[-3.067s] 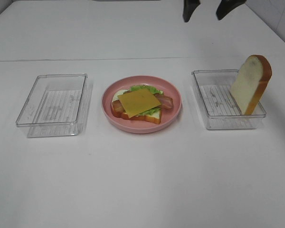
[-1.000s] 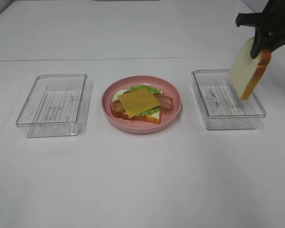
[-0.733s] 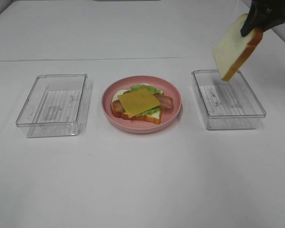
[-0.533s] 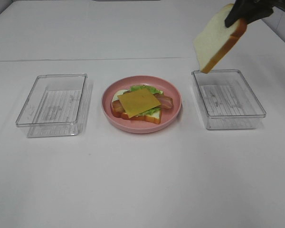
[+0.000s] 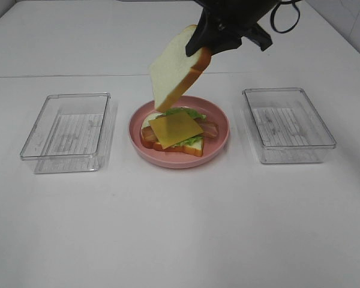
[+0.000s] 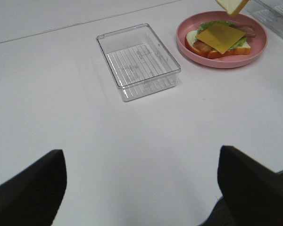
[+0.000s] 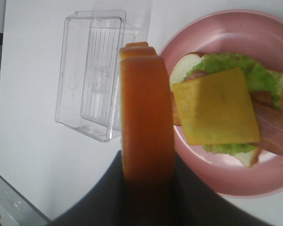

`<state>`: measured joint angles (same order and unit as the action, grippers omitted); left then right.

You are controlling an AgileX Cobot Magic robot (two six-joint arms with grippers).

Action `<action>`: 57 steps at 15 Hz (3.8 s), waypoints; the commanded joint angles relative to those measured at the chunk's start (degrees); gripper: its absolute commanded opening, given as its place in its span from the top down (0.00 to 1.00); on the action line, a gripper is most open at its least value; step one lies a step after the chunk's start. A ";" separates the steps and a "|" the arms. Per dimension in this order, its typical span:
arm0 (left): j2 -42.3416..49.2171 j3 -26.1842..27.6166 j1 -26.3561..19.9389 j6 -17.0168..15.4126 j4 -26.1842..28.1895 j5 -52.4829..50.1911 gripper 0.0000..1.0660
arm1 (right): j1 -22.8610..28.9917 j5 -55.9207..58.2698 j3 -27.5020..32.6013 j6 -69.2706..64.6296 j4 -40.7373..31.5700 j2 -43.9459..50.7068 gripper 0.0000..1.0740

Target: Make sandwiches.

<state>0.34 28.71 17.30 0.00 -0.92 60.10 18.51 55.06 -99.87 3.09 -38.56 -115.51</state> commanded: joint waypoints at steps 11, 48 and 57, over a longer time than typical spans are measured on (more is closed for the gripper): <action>1.15 -0.06 0.00 0.00 -0.11 -0.57 0.22 | 0.29 -8.19 2.92 -0.23 -9.91 -13.24 1.00; 1.15 -0.06 0.00 0.00 -0.11 -0.57 0.22 | 0.17 18.45 47.61 -9.97 40.79 66.69 0.25; 1.15 -0.06 0.00 0.00 -0.06 -0.57 0.22 | 0.17 11.29 68.81 -1.43 40.34 112.47 0.25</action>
<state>0.34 28.71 17.30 0.00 -0.92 60.10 18.74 67.21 -31.34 0.57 1.60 -3.95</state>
